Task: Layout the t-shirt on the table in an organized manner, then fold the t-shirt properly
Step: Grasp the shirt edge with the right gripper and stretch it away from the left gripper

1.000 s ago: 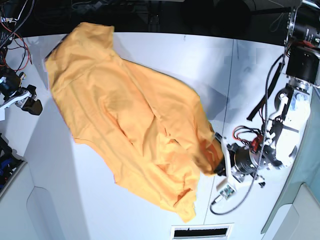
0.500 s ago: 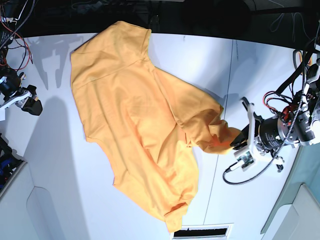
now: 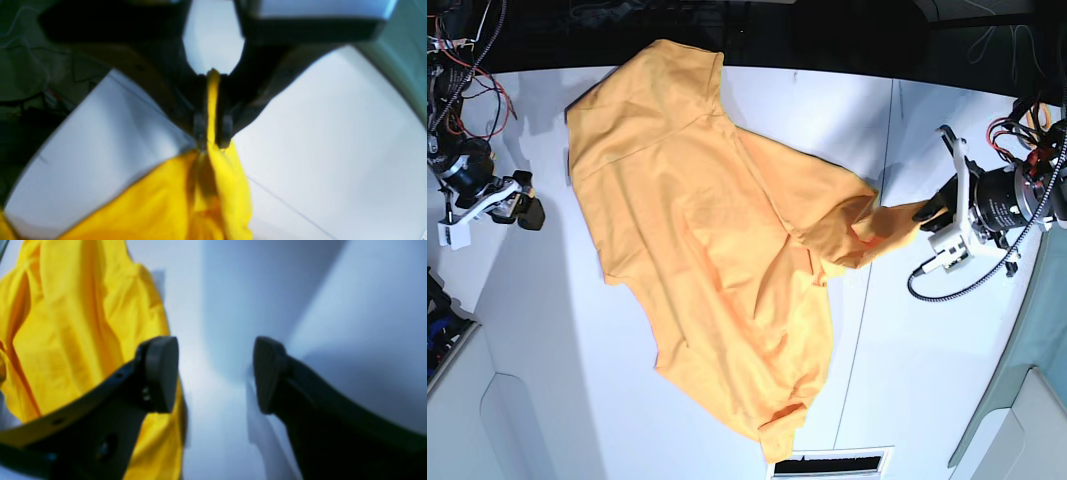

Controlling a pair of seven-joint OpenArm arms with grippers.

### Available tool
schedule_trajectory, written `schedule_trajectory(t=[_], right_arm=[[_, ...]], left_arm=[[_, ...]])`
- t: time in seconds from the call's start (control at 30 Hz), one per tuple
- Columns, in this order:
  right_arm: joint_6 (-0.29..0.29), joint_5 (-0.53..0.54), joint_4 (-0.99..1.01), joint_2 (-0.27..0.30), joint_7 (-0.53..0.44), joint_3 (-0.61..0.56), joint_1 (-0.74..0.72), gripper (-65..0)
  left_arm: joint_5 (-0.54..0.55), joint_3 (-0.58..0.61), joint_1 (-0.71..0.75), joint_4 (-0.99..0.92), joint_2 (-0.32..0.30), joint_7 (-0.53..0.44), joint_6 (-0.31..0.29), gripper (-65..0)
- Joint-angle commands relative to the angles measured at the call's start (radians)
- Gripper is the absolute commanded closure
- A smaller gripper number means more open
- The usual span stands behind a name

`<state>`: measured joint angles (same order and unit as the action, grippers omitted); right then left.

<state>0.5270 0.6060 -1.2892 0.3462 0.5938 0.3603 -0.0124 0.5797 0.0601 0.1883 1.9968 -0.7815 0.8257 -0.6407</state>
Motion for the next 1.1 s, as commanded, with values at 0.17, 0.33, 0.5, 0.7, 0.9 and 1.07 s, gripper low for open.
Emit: schedule_trajectory(t=[0.17, 0.33, 0.5, 0.7, 0.9, 1.07], right_arm=[[-0.037, -0.111, -0.013, -0.019, -0.09, -0.107, -0.044, -35.4], [-0.037, -0.163, 0.094, -0.088, -0.106, -0.119, -0.115, -35.4], [-0.004, -0.179, 0.265, -0.119, -0.131, -0.121, -0.197, -35.3], [0.005, -0.18, 0.295, -0.134, -0.132, -0.149, -0.224, -12.8], [0.027, -0.181, 0.295, -0.124, -0.135, -0.159, -0.26, 0.0], [0.028, -0.181, 0.293, -0.08, -0.138, -0.158, -0.305, 0.0]], left_arm=[[0.013, -0.01, 0.057, 0.116, -0.016, -0.014, -0.019, -7.9], [0.012, -0.01, 0.122, 0.14, -0.016, -0.014, -0.04, -7.9], [0.0, -0.01, 0.181, 0.14, -0.017, -0.013, -0.057, -7.2], [-0.013, -0.01, 0.24, 0.139, -0.017, -0.013, -0.057, -6.6], [-0.073, -0.01, 0.241, 0.139, -0.017, -0.029, -0.057, -1.3], [-0.125, -0.01, 0.241, 0.132, -0.017, -0.029, -0.057, 0.0]])
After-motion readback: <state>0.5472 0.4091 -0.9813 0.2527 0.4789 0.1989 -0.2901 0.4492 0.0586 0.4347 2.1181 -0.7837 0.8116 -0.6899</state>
